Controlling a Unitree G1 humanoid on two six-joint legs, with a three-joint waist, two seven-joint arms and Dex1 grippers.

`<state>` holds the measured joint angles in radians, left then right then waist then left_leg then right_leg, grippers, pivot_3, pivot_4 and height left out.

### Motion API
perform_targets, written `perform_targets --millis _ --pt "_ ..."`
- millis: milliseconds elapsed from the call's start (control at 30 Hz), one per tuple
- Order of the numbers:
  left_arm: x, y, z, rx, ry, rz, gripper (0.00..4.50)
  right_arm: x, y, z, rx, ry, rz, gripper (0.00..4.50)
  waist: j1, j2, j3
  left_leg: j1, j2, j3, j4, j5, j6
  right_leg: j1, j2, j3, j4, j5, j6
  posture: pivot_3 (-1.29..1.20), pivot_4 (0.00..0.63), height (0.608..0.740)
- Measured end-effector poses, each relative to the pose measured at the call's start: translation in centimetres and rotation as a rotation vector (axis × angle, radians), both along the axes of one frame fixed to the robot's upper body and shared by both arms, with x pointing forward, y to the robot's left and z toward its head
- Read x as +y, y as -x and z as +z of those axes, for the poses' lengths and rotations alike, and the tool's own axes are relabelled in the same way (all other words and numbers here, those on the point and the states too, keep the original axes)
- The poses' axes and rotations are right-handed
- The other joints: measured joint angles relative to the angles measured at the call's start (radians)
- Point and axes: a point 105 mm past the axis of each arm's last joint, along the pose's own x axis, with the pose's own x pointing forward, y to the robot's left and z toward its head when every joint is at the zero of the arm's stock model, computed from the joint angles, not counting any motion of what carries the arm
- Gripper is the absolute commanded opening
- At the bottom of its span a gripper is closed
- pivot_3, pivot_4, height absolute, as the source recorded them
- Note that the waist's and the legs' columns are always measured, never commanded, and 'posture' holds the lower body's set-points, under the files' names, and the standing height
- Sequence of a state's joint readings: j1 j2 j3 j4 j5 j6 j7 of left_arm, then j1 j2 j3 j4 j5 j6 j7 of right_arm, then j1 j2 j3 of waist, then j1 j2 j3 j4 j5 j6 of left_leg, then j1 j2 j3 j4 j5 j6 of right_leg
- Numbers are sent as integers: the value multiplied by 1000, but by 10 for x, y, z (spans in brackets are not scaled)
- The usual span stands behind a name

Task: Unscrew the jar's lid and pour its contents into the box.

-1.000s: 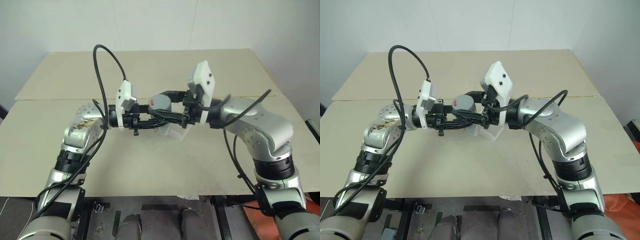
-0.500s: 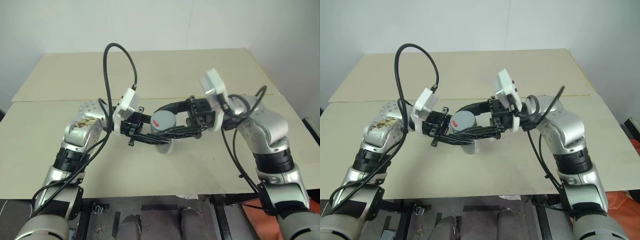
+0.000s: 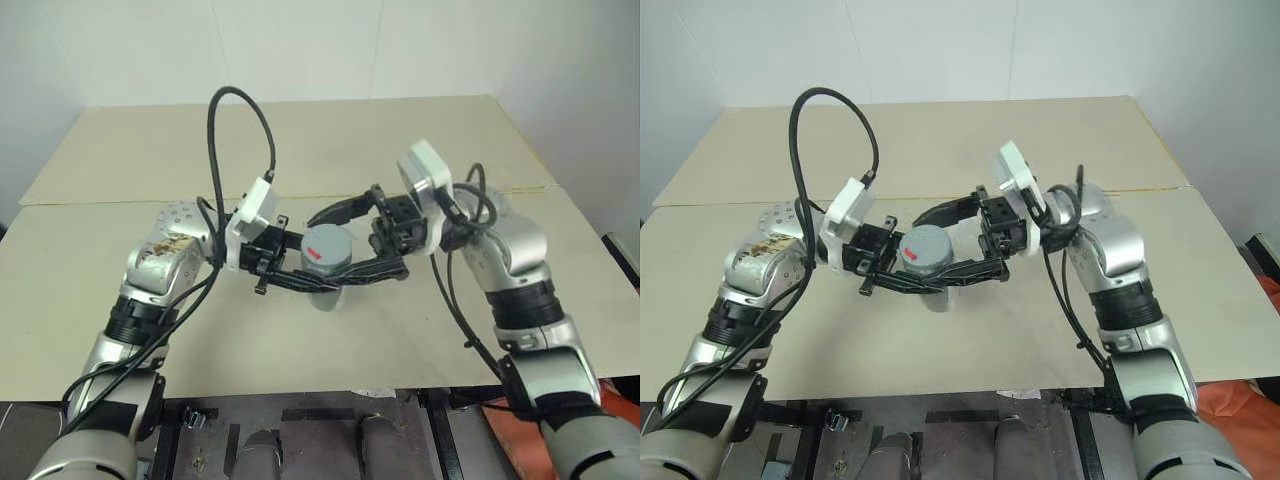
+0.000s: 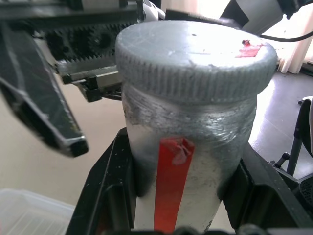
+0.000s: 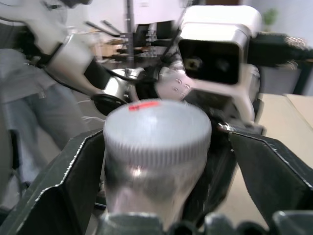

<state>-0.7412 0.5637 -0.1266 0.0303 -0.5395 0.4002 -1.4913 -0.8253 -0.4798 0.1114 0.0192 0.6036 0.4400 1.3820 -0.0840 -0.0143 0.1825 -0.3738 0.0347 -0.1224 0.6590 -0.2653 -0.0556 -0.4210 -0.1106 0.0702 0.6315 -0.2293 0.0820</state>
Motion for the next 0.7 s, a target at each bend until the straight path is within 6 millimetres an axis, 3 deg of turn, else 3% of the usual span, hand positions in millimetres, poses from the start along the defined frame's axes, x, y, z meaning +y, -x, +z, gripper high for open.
perform_targets --millis 133,267,467,700 --pt "14 -10 -7 36 21 136 1901 -24 -1 9 -61 -86 -223 4444 7 0 0 0 0 0 0 0 0 0 0 0 0 0 0 0 150 740" --pt "17 -18 -11 38 27 222 1901 -32 13 12 -88 -95 -313 4444 13 0 0 0 0 0 0 0 0 0 0 0 -1 0 0 0 150 740" --pt "14 -23 -12 43 45 250 1901 -20 13 20 -88 -100 -419 4444 13 0 0 0 0 0 0 0 0 1 0 0 -1 0 0 0 150 740" --pt "6 -26 -10 15 44 226 1901 14 6 14 -66 -73 -456 4444 13 0 0 0 0 0 0 0 0 0 0 0 -1 0 0 0 150 740"
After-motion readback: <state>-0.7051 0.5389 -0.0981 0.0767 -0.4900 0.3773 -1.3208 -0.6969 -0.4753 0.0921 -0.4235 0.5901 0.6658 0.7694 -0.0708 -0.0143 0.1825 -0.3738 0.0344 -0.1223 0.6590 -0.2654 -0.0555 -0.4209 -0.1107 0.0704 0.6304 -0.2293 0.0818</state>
